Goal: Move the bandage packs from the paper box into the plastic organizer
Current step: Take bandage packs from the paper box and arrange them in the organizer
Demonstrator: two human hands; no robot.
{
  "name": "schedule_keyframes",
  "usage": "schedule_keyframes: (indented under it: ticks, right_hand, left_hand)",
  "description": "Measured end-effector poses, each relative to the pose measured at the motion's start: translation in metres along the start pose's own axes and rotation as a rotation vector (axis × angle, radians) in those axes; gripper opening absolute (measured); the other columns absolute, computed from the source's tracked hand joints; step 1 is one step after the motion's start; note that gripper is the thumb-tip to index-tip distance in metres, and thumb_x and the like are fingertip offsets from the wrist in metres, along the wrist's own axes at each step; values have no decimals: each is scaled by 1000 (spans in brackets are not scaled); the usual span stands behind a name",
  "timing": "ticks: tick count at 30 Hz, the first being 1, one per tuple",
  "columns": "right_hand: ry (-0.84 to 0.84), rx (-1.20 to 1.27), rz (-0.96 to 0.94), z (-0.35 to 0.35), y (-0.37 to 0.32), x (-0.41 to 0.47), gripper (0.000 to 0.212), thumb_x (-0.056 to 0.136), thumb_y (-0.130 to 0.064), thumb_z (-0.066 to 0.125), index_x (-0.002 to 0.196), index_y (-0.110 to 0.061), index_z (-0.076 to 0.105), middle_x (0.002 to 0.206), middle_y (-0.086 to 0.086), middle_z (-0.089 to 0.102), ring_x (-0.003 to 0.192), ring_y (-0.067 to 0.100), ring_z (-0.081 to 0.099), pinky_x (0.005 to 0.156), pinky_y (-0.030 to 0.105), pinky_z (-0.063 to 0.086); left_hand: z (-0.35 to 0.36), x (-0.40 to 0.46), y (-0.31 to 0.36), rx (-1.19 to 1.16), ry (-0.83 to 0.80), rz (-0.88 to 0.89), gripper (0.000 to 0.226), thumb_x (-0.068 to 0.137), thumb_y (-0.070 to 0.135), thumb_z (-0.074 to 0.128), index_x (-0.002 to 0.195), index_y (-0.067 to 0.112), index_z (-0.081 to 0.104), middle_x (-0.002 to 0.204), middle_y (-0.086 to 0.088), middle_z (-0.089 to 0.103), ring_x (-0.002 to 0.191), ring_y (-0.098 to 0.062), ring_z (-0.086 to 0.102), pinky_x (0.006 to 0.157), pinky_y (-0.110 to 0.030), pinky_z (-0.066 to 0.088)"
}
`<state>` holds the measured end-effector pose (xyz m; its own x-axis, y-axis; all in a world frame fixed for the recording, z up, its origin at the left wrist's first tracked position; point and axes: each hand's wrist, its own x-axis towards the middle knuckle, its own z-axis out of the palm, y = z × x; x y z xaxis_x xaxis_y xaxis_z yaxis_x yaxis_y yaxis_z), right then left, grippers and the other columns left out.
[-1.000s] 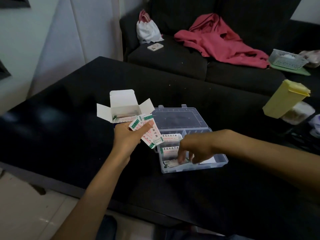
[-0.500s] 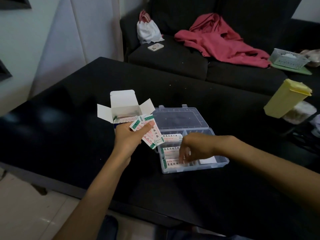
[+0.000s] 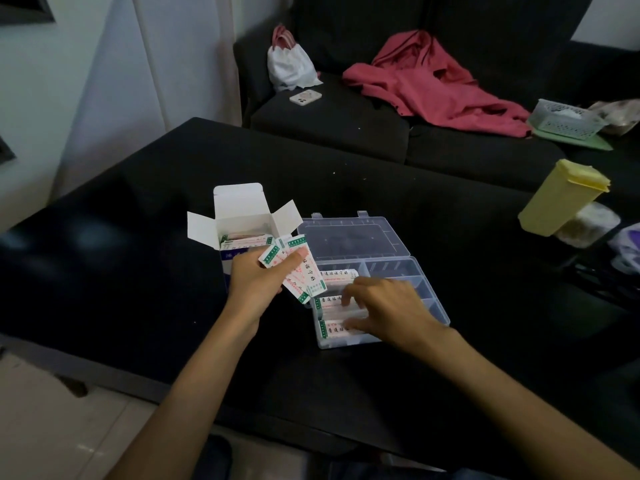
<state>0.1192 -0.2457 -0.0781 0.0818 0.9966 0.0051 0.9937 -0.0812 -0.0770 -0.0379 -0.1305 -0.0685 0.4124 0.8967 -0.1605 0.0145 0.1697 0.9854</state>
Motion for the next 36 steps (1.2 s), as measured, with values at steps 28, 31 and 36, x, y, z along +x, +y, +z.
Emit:
schedule_keyframes:
  ticks: [28,31,36]
  right_hand:
    - [99,28,-83,11,1,-17,21,91,-28,57,107,-25,71,103,-6,67,98,13,59,72,25,44]
    - [-101,149,9,10,2,-14,30,93,-26,48,116,-29,66,114,-5,62,110,11,51,88,25,41]
    - [-242,357,129,-2,7,-11,31,95,-32,41,108,-30,70,118,-9,65,100,7,58,89,28,47]
  left_hand:
    - [0,3,0,-38,6,-11,9,82,18,73,90,19,70,86,4,73,66,-1,69,46,-11,45]
    - [-2,3,-2,-20,5,-10,9,82,18,73,90,19,70,87,3,73,68,-2,69,48,-12,46]
    - [-2,2,-4,-14,-18,-30,12,82,17,73,94,17,69,89,2,73,73,-5,70,57,-15,54]
